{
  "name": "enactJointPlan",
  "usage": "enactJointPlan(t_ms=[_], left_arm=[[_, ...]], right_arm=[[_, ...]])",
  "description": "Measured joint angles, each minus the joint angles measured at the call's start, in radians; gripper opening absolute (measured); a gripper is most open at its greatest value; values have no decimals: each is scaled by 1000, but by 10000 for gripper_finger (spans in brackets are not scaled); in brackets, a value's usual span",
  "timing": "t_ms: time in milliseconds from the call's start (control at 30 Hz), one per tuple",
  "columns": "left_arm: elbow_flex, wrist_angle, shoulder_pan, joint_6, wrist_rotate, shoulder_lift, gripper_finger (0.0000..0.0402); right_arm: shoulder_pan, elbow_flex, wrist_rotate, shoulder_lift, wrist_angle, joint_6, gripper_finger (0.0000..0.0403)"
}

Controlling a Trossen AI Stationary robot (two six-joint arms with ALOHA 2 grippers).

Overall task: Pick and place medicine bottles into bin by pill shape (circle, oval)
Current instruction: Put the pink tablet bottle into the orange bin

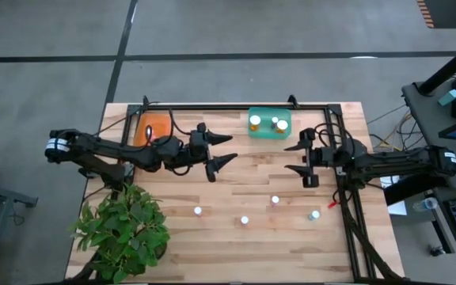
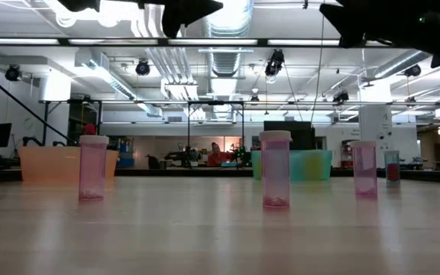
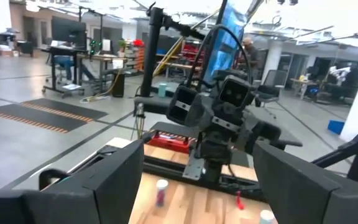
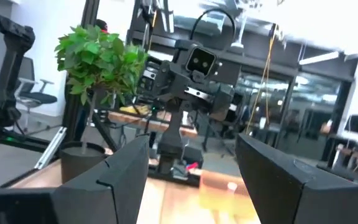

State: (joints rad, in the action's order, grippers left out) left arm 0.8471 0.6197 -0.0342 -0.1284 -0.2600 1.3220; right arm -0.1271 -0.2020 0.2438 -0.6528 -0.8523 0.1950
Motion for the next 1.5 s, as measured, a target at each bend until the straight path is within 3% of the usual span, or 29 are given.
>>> enactJointPlan(t_ms=[167,333,467,733,900,1200,1367,1500], left_arm=[[19,2,-3,0,0,15,281],[105,-9,-3,10,-3,128,281],[243,-221,2,3,-2,203,281],[570,-850,2,-71,10,300,281],[651,-1120,5,-221,88,329,281],[614,-1426,-33,-677,311,349,281],[614,-1591,-105,-900,326,350,281],[601,-1640,-175,-1031,269,356,281]], right_arm=[[20,10,0,38,1,26,226],[25,10,0,78,10,30,226],[25,11,-6,87,42,25,226],[24,11,-10,89,54,25,226],[24,11,-13,89,54,23,226],[24,11,-37,89,55,14,226],[24,11,-37,89,55,12,226],[24,11,-37,89,55,12,226]])
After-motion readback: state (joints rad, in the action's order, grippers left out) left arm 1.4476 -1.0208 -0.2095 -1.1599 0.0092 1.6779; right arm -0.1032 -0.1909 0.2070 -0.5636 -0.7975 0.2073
